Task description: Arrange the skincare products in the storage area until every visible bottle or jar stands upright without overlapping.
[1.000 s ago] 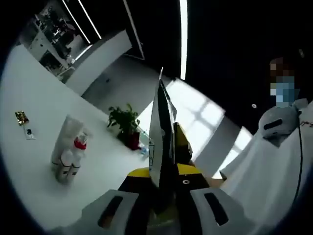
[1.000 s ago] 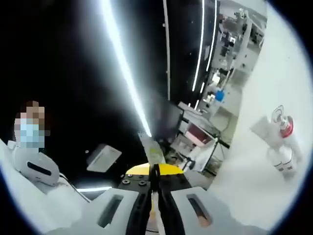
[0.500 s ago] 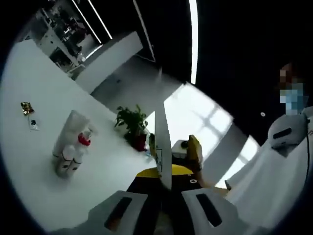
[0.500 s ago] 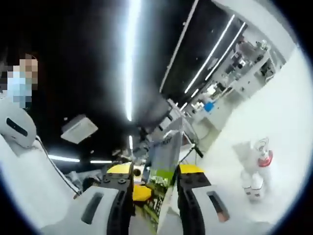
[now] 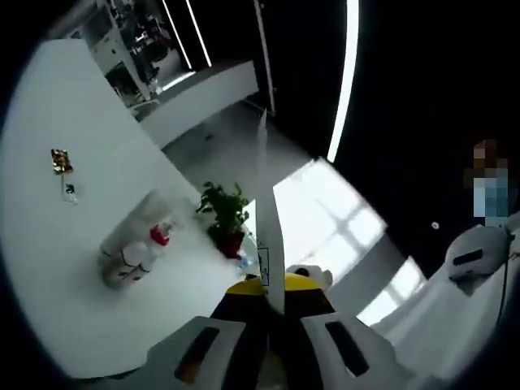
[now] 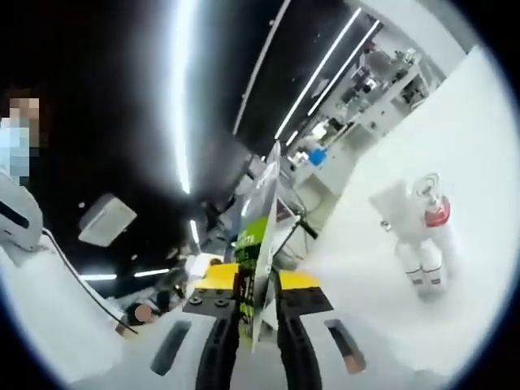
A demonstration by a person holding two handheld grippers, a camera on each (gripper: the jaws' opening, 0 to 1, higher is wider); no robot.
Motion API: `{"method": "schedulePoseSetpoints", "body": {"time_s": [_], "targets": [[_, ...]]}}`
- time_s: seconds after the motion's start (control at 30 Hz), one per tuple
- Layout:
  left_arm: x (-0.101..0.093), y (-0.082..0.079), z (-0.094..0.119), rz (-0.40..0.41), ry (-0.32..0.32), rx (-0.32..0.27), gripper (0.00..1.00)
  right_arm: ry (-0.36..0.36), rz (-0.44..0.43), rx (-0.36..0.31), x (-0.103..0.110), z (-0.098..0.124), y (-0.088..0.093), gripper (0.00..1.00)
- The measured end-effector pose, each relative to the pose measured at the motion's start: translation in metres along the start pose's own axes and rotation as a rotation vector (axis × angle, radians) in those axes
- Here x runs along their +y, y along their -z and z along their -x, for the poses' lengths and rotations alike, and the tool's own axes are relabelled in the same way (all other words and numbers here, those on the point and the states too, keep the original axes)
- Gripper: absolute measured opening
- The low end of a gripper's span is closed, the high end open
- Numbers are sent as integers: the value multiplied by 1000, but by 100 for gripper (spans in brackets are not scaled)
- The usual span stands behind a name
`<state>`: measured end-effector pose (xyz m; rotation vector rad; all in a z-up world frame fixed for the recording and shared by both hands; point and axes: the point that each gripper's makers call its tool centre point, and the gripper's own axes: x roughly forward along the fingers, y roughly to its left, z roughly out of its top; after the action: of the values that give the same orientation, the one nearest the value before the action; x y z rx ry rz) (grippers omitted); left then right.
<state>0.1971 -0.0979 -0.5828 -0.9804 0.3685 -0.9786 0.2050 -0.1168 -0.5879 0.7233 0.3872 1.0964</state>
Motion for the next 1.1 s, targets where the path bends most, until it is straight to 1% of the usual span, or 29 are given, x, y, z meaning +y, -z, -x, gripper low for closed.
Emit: {"method": "schedulePoseSetpoints", "body": {"time_s": [0.03,0.1,0.17,0.23,0.27,0.3,0.33,0.37,0.47,0.5,0.57,0.63,0.7,0.83,0.9,0.97,1.03,1.1], "targets": [[4,0,3,9,-5,0,4,6,-1,-5,-1,0,1,9],[8,-1,9,27,-2,-4,4,20,-37,-17,-3,-4,3,7],[11,-3,13,35,-1,-5,4,12,-46,-20,-3,-8,4,5],[14,-6,17,38,-1,-7,4,2,-91,-36,-2,-13,5,3],[15,-7,18,43,-1,-7,4,-10,-133,-49,-1,-16,4,2],[17,-9,20,46,-3,-6,4,-19,-183,-55,-2,-19,6,1],[19,-11,21,46,-8,-5,4,-15,-195,-61,-3,-21,7,1],[24,-12,23,40,-22,5,5,-4,-188,-63,-8,-24,9,1],[31,-14,27,30,-40,22,5,-10,-242,-82,-9,-28,13,1],[33,-14,28,17,-47,23,6,-2,-253,-86,-11,-29,15,1],[41,-12,31,-11,-84,40,8,7,-256,-88,-12,-30,16,1],[47,-10,34,-18,-106,48,13,19,-258,-98,-13,-30,15,1],[53,-5,36,7,-124,60,15,33,-263,-103,-16,-30,14,1],[58,4,37,21,-137,68,14,64,-263,-100,-22,-29,19,1],[64,8,38,26,-173,78,12,98,-269,-96,-30,-27,23,1],[67,10,39,0,-201,81,8,133,-255,-83,-38,-25,26,1],[71,11,40,23,-238,79,6,166,-220,-51,-44,-23,32,1],[74,13,40,23,-261,89,4,192,-206,-21,-47,-24,37,1]]}}
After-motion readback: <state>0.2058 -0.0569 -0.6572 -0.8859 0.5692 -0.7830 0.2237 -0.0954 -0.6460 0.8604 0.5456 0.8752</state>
